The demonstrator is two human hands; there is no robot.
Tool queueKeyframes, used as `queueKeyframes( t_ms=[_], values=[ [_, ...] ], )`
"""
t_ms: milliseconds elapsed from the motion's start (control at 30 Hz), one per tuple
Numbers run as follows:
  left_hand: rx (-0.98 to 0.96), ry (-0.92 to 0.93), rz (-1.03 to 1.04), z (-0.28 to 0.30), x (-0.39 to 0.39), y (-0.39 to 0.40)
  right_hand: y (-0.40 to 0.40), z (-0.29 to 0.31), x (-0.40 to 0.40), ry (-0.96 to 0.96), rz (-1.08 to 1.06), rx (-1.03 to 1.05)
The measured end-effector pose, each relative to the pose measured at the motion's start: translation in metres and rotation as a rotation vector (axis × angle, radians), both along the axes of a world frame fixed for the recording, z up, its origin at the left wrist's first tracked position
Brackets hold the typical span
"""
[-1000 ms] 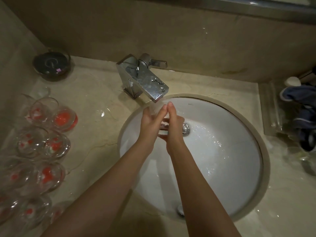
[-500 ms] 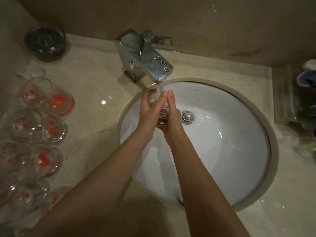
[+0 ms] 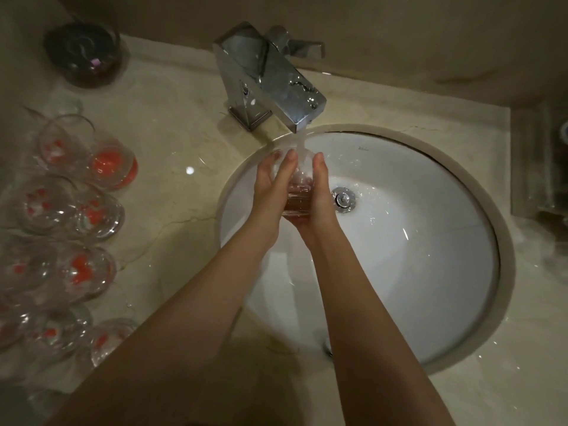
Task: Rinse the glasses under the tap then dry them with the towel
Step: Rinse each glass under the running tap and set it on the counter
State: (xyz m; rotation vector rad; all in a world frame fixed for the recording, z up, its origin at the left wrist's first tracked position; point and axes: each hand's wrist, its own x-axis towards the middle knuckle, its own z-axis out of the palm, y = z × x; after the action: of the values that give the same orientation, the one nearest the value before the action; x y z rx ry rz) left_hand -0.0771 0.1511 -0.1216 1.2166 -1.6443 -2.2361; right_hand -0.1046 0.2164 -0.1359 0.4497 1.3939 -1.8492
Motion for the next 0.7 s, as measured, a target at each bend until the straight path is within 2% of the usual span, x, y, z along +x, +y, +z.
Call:
queueKeyframes(
  t_ms=[200,467,700],
  values=[
    [-0.069,0.033,-0.035,-0.004,0.001,-0.001,0.001,0.001,0.0,0.067,0.052,-0.021],
    [0.011,0.072,-0.015,-0.002,0.002,-0.005,0.003,-0.002,-0.001,0.002,-0.011,-0.01],
    [-0.018,0.049,-0.052,0.003,-0.006,-0.008,-0.007,0.009,-0.002,0.072,-0.018,-0.031]
  ],
)
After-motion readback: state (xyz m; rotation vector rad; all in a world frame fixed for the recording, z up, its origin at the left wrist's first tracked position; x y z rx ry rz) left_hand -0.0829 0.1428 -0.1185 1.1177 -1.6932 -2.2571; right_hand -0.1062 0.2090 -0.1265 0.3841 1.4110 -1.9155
